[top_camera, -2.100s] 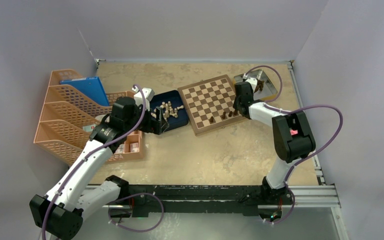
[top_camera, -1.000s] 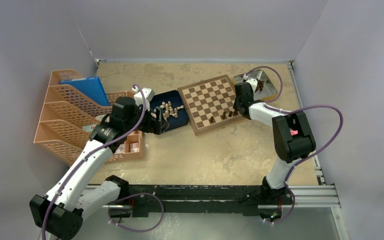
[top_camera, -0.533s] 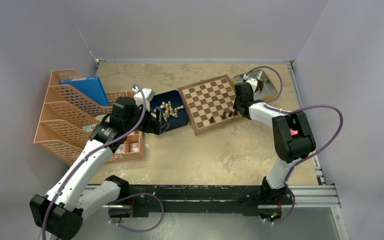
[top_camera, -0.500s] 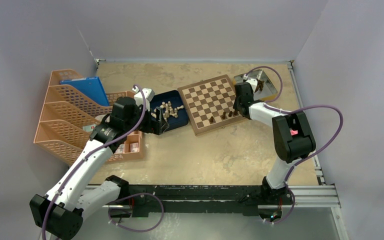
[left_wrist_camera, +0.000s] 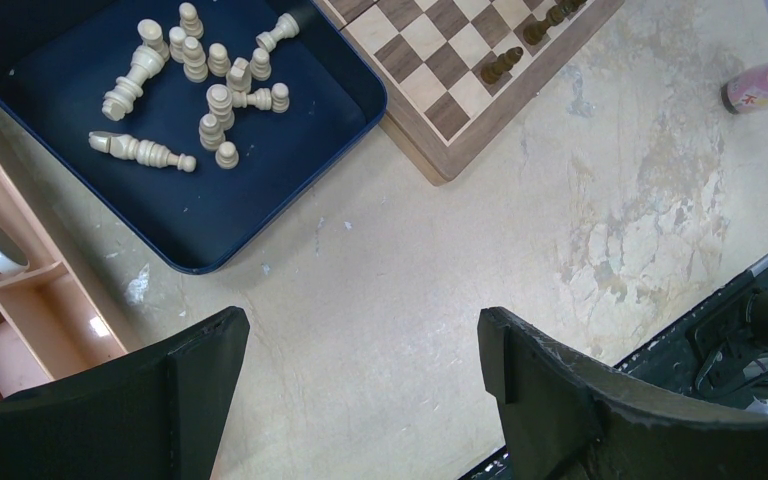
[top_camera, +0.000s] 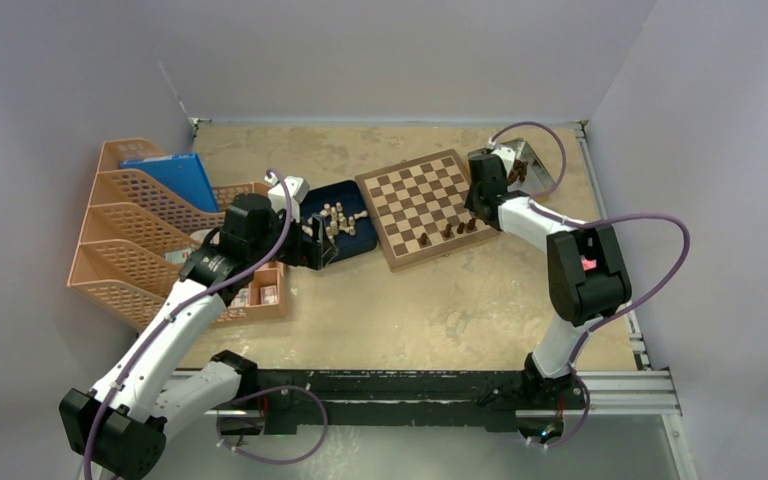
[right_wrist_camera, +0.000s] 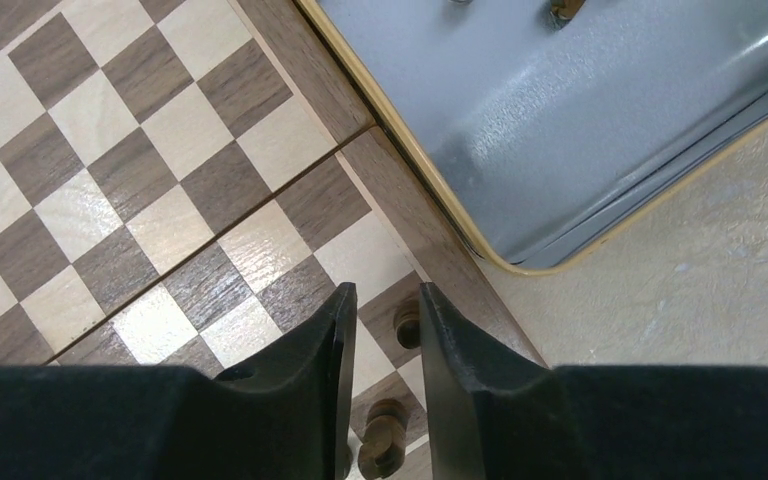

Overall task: Set up the chess pieces on the board
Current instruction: Place the chess piece on the chessboard.

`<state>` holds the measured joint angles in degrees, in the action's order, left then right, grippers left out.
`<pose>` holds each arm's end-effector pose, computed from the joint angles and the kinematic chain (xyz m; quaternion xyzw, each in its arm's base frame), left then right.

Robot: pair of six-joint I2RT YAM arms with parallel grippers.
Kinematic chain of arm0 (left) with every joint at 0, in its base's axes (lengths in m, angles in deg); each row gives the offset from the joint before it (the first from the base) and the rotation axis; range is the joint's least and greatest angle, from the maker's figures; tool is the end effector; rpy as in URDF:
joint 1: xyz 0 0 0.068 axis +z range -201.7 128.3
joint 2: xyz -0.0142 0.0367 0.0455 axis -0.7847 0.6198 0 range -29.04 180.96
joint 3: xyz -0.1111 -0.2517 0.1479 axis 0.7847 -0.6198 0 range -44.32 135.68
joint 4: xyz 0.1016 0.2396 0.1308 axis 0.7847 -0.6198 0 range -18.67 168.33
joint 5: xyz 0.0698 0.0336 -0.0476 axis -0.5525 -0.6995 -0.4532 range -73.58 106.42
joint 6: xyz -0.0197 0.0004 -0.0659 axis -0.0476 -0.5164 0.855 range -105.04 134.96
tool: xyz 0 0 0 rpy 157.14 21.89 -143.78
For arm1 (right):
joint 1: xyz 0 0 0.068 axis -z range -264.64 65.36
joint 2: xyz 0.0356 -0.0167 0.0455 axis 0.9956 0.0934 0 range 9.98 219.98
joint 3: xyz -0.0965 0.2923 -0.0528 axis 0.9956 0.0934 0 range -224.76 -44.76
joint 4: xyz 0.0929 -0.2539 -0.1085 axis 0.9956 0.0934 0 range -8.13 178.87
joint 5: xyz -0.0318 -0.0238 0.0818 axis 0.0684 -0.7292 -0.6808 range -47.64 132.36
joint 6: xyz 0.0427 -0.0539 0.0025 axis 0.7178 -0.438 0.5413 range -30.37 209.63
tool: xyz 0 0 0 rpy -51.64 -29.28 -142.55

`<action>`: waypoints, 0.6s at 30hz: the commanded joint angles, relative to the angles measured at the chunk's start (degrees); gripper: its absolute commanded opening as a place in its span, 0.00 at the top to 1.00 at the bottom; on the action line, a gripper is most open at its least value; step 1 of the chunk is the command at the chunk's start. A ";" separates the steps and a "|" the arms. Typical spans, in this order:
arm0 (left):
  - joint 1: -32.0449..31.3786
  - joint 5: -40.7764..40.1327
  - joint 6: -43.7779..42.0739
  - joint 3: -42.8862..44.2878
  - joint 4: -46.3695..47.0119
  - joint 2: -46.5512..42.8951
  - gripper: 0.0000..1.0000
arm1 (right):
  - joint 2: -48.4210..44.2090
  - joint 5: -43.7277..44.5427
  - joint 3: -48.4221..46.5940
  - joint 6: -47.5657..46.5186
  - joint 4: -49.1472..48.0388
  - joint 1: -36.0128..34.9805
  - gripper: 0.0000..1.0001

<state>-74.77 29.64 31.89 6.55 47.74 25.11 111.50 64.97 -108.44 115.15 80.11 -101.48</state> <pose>0.2043 -0.1010 0.3332 0.1010 0.8724 -0.2553 0.4044 0.4248 0.1063 0.2159 0.1548 0.8648 -0.0024 0.4777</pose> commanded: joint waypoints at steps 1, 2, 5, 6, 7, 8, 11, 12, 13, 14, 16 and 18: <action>-0.40 -0.20 0.03 0.72 1.49 -0.19 0.15 | -0.79 1.02 -2.19 1.33 1.66 -0.15 0.66; -0.40 -0.27 0.03 0.75 1.43 -0.20 0.15 | -0.72 1.02 -2.16 1.47 1.67 -0.17 0.66; -0.40 -0.60 0.03 0.76 1.34 -0.44 0.15 | -0.92 1.03 -2.06 1.73 1.67 -0.13 0.65; -0.40 -0.72 0.03 0.73 1.32 -0.45 0.15 | -1.01 1.01 -2.25 1.73 2.29 -0.17 0.65; -0.40 -0.73 0.03 0.72 1.35 -0.49 0.15 | -1.12 1.07 -2.58 1.72 3.33 -0.18 0.65; -0.40 -0.73 0.08 0.75 1.35 -0.53 0.15 | -1.41 1.31 -2.91 1.75 4.03 -0.16 0.65; -0.40 -0.86 0.17 0.68 1.32 -0.58 0.15 | -3.20 1.48 -3.65 2.02 4.85 -0.14 0.63; -0.40 -0.90 0.20 0.66 1.33 -0.48 0.15 | -3.85 1.47 -3.99 2.00 5.10 -0.18 0.61; -0.40 -0.91 0.21 0.70 1.28 -0.41 0.15 | -4.44 1.45 -4.37 1.99 5.48 -0.17 0.60; -0.40 -0.89 0.21 0.76 1.18 -0.30 0.15 | -5.00 1.47 -4.69 1.99 5.80 -0.19 0.60; -0.40 -1.06 0.21 0.81 1.14 -0.34 0.15 | -6.06 1.49 -5.31 2.03 6.41 -0.19 0.58; -0.40 -1.08 0.13 0.82 1.14 -0.58 0.15 | -7.25 1.48 -5.65 1.74 6.40 -0.16 0.57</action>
<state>-74.77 29.22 31.91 6.55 47.37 25.11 109.29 65.36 -110.49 116.33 86.07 -101.48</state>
